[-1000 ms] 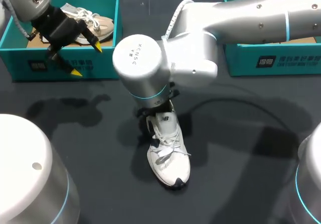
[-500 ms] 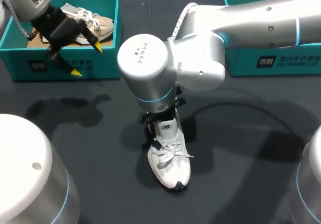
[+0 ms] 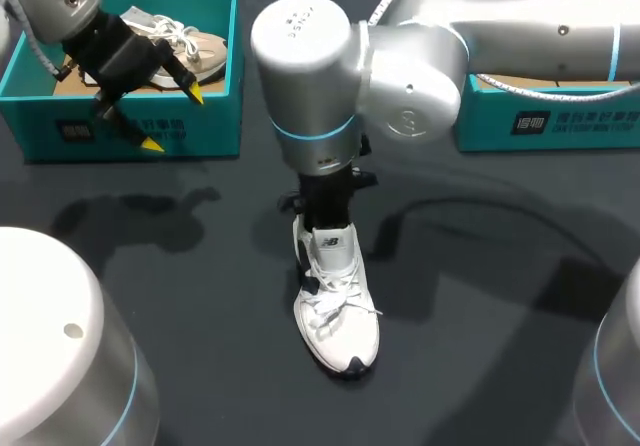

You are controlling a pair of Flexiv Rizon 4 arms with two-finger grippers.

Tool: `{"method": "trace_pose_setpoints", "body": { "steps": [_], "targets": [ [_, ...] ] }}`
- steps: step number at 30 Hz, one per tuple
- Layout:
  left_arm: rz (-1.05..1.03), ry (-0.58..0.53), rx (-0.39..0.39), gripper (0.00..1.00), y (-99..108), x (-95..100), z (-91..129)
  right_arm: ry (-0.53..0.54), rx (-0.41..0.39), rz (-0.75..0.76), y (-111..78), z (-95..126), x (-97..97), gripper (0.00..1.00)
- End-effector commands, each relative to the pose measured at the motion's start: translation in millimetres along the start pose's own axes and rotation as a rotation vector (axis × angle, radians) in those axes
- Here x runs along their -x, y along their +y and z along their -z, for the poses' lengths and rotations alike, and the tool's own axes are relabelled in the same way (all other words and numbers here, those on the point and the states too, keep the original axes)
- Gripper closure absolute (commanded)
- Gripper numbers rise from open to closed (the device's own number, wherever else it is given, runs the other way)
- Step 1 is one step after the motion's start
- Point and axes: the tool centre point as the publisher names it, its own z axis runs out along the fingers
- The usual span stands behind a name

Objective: Take the shoe out of the shoebox, open the shoe tongue, remove and reinsert the insole, then place the shoe into the shoebox

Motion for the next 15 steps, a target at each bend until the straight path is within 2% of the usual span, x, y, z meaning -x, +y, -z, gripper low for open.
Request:
{"method": "trace_pose_setpoints", "body": {
  "steps": [1, 7, 11, 15],
  "targets": [
    [-0.001, 0.002, 0.003, 0.00, -0.2, -0.3, 0.4, 0.000, -0.038, -0.009, 1.7, -1.6, -3.3, 1.00],
    [-0.001, 0.002, 0.003, 0.00, -0.2, -0.3, 0.4, -0.014, -0.073, -0.032, -10.7, 7.5, -8.9, 0.75],
    [-0.001, 0.002, 0.003, 0.00, -0.2, -0.3, 0.4, -0.033, -0.087, -0.038, -16.8, 17.6, -15.5, 0.69],
    [-0.001, 0.002, 0.003, 0.00, -0.2, -0.3, 0.4, -0.055, -0.097, -0.036, -17.9, 22.2, -20.2, 0.69]
  ]
}}
